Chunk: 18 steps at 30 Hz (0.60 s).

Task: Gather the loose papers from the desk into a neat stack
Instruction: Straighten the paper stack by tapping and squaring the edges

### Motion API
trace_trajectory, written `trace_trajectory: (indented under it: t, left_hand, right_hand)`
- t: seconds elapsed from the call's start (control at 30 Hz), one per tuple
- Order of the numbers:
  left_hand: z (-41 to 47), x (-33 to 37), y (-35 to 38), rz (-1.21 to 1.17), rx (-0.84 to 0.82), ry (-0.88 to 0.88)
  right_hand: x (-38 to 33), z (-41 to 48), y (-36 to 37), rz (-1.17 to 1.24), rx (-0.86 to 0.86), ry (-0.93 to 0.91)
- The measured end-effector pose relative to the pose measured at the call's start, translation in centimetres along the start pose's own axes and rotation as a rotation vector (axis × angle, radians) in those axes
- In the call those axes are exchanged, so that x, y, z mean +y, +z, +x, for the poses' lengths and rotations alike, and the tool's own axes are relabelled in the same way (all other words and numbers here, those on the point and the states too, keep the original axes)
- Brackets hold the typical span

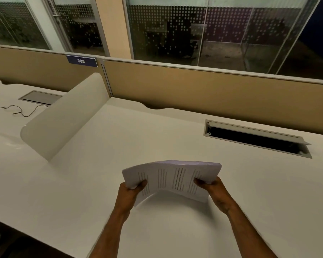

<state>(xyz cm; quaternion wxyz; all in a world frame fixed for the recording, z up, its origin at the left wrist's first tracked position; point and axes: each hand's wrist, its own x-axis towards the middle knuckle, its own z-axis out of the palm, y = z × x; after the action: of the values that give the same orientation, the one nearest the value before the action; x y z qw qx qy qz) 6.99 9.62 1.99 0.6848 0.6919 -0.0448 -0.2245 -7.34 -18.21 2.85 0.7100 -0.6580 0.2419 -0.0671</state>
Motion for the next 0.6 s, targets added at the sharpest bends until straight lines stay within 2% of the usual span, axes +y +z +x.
trace_trajectory:
  t: [0.17, 0.27, 0.37, 0.43, 0.6]
  left_hand:
    - [0.4, 3.4, -0.4, -0.07, 0.015, 0.052]
    - [0.6, 5.4, 0.0, -0.228, 0.022, 0.113]
    - [0.3, 6.6, 2.0, -0.352, 0.012, 0.147]
    - [-0.2, 6.7, 3.7, -0.427, -0.022, 0.138]
    - [-1.3, 4.5, 6.1, -0.503, -0.07, 0.078]
  right_hand:
    - [-2.7, 0.2, -1.8, -0.013, 0.005, -0.06]
    - [-2.7, -0.2, -2.1, 0.165, 0.007, -0.061]
    - [-3.2, -0.3, 0.7, 0.308, -0.11, -0.026]
    - [-4.4, 0.2, 3.3, 0.359, -0.185, -0.087]
    - [-7.0, 1.7, 6.0, 0.639, -0.048, -0.176]
